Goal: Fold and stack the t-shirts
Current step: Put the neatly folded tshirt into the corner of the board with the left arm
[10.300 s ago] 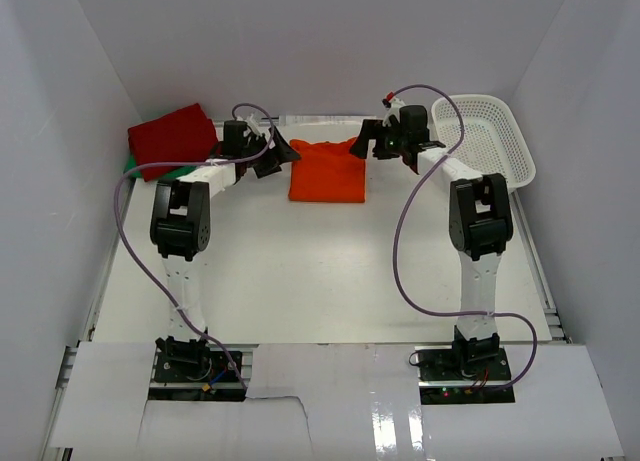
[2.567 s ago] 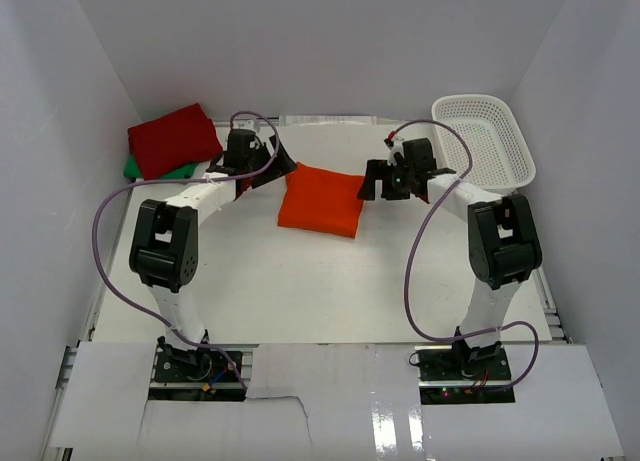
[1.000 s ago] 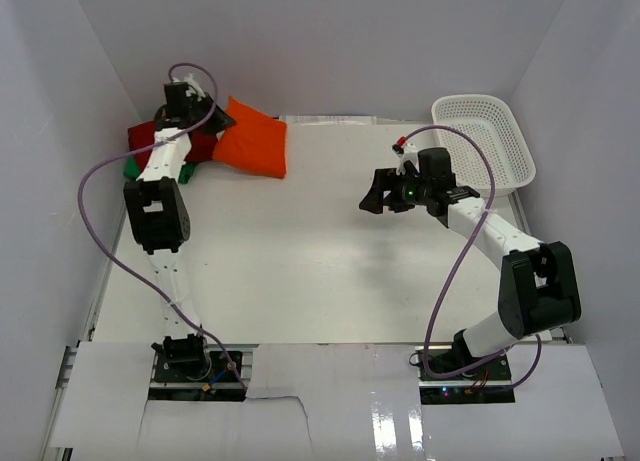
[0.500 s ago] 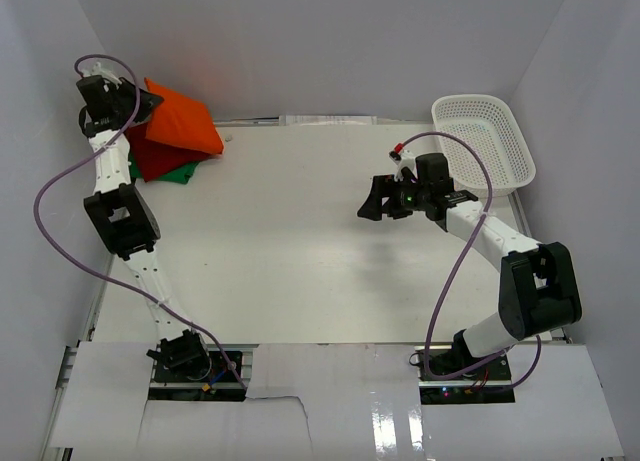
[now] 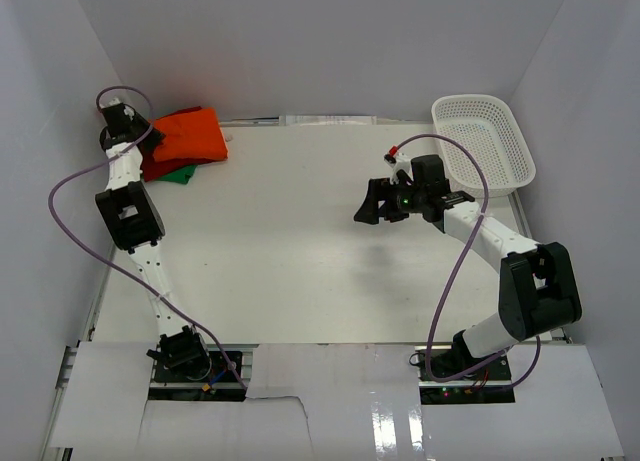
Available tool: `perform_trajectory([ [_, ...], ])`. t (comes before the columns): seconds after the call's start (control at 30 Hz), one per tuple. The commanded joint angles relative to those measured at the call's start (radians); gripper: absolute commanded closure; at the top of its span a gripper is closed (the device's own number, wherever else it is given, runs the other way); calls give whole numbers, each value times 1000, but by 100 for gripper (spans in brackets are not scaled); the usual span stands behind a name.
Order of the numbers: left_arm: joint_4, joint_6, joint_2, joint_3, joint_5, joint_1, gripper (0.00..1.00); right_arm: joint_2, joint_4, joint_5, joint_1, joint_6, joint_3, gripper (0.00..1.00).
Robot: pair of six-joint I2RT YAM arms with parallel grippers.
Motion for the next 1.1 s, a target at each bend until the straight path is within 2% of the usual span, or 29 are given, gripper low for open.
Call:
perform_trajectory([
  [0.0, -73, 45, -101, 22, -268, -1, 66, -36, -6, -30, 11, -4, -2, 14],
  [0.07, -78, 62, -126, 22, -330, 0, 55, -35, -3, -30, 20, -4, -4, 14],
  [0.1, -82, 68, -135, 36, -341, -1, 39, -33, 0, -30, 21, -1, -10, 14],
  [0.17, -86, 79, -174, 44, -356, -9, 20, -32, 15, -30, 33, 2, -16, 14],
  [0.2, -86, 87, -190, 45, -368, -17, 4, -30, 19, -30, 37, 6, -19, 14],
  [0.23, -84, 98, -223, 53, -393, -26, 2, -27, 20, -30, 44, 9, -21, 14],
  [0.37, -70, 191, -318, 53, -417, -107, 2, -21, 29, -26, 67, 13, -22, 13],
  [0.5, -41, 315, -469, -60, -486, -220, 2, -18, 36, -30, 78, 11, -25, 14],
  [0.57, -30, 396, -599, -215, -575, -305, 2, -19, 28, -26, 86, 11, -10, 13],
  [0.6, -15, 418, -647, -349, -612, -354, 2, -26, 26, -18, 90, 9, 8, 14],
  [0.67, -16, 388, -783, -474, -736, -405, 2, -29, 5, -4, 98, 5, 36, 13],
  [0.73, -78, 307, -877, -591, -715, -409, 2, -30, -15, -21, 101, -9, 79, 3],
  [0.77, -92, 253, -986, -725, -656, -409, 2, -32, -33, -38, 101, -14, 93, 10],
  [0.83, -76, 224, -1106, -873, -539, -411, 2, -49, -41, -43, 103, -17, 107, 10],
  [0.87, -73, 208, -1226, -1000, -446, -411, 2, -59, -40, -47, 104, -18, 105, 10],
  [0.97, -44, 194, -1403, -1189, -344, -412, 2, -111, -37, -49, 109, -24, 88, 10],
  [1.0, -46, 202, -1504, -1217, -306, -415, 2, -136, -44, -56, 109, -29, 88, 10],
  [1.07, -70, 217, -1585, -1274, -292, -415, 2, -160, -50, -66, 109, -43, 84, 10],
])
